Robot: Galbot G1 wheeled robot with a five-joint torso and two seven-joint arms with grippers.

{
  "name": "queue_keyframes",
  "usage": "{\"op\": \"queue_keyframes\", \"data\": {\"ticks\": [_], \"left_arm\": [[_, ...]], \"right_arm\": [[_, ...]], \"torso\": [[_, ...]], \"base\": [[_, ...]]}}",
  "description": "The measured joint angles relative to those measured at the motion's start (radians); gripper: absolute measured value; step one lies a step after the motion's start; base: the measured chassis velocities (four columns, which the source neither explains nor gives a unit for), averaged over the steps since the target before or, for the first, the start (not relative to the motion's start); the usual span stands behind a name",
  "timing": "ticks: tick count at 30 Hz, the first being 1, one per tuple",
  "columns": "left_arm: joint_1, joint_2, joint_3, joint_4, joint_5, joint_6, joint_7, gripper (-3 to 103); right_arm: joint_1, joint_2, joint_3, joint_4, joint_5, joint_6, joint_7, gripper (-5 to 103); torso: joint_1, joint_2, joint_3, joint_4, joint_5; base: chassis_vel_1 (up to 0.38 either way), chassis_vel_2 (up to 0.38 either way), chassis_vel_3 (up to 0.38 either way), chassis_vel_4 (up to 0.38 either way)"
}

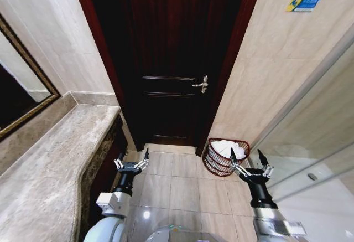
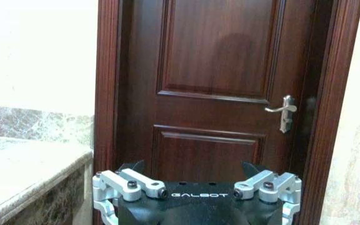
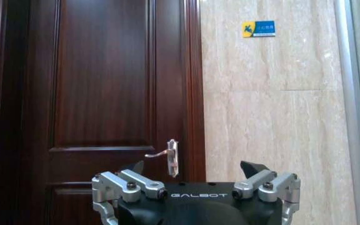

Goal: Discard the used towel into the hamper.

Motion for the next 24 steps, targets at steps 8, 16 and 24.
{"op": "queue_keyframes", "data": {"ticks": [8,16,24], "left_arm": [[0.0,0.0,0.0,0.0,0.0,0.0,0.0,100],[0.0,0.0,0.0,0.0,0.0,0.0,0.0,100],[0.0,0.0,0.0,0.0,0.0,0.0,0.0,100]], "right_arm": [[0.0,0.0,0.0,0.0,0.0,0.0,0.0,100],[0.0,0.0,0.0,0.0,0.0,0.0,0.0,100],[0.0,0.0,0.0,0.0,0.0,0.0,0.0,100]], "torso": [[0.0,0.0,0.0,0.0001,0.0],[0.0,0.0,0.0,0.0,0.0001],[0.0,0.0,0.0,0.0,-0.0004]], "base": [[0.005,-0.005,-0.01,0.009],[0.123,-0.11,-0.129,0.123],[0.236,-0.225,-0.232,0.228]]}}
